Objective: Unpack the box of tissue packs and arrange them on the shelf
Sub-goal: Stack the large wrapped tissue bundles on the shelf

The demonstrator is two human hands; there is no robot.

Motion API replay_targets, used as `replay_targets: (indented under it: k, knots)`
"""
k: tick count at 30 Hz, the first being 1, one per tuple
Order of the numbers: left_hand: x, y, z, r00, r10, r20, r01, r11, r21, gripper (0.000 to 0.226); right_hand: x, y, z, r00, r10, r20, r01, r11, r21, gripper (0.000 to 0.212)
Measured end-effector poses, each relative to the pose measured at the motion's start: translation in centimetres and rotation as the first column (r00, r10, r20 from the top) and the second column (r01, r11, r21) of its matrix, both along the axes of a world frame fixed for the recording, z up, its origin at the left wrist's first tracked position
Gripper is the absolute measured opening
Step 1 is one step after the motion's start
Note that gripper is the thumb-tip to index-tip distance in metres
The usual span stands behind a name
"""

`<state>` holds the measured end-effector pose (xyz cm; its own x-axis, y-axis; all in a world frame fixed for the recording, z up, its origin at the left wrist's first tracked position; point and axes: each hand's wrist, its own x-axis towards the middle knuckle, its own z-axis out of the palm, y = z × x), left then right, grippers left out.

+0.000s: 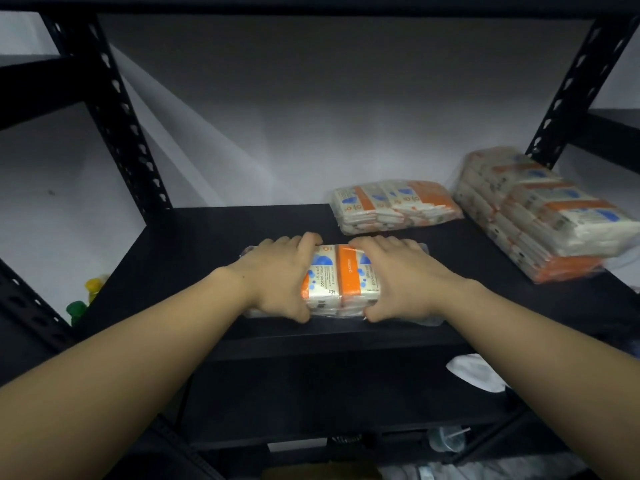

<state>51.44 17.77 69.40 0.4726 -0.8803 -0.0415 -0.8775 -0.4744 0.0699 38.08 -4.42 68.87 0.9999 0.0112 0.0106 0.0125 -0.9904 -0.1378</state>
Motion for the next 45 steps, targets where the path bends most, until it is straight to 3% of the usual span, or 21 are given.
replay_targets:
  k: [3,6,9,13,18,27,31,36,41,45]
  knots:
    - [-0.3,0.6,-0.1,0.999,-0.010,-0.036,0.009,0.999,-0.033,0.101,-0.9,0.3,0.2,1.000,-0.014,0.015,0.013,0.999,0.041,0.098]
    - [0.3,1.1,0.2,0.984,-0.018,-0.177,0.011,0.999,-0.045,0.102,-1.4,0.3,0.3,0.999,0.009,0.031,-0.009,1.000,0.008,0.087]
    - [1.3,1.9,0.2,0.968,-0.053,-0.245,0.046,0.998,-0.033,0.096,-1.9,-0.4,-0.3,0.999,0.022,0.040,-0.023,0.999,0.024,0.089]
    - [1.6,2.8,-0.4,0.974,-0.056,-0.220,0.041,0.997,-0.073,0.084,-2.5,-1.4,-1.6,0.999,-0.031,0.037,0.028,0.997,0.078,0.085]
    - [1.4,4.9,-2.4,0.977,-0.070,-0.201,0.011,0.959,-0.282,0.082,-4.0,-1.3,-2.5,0.986,-0.023,0.167,0.002,0.993,0.120,0.084]
    - [0.5,8.9,-4.6,0.974,0.059,-0.218,-0.149,0.894,-0.423,0.075,-6.1,-2.1,-4.4,0.959,-0.129,0.254,0.058,0.961,0.270,0.080]
    - [-0.2,9.4,-5.2,0.978,0.173,-0.114,-0.206,0.865,-0.458,0.075,-6.7,-1.2,-4.9,0.925,-0.242,0.292,0.140,0.933,0.331,0.076]
    - [-0.3,10.5,-5.6,0.942,0.126,-0.312,-0.258,0.866,-0.428,0.077,-7.8,-1.1,-5.1,0.910,-0.339,0.238,0.194,0.856,0.480,0.071]
    - [0.5,10.0,-4.4,0.923,0.088,-0.374,-0.265,0.850,-0.456,0.074,-8.0,-1.0,-5.3,0.835,-0.435,0.337,0.162,0.780,0.604,0.075]
    - [1.7,8.4,-2.3,0.872,0.027,-0.489,-0.289,0.835,-0.468,0.069,-8.7,-1.7,-4.6,0.797,-0.491,0.352,0.165,0.737,0.655,0.063]
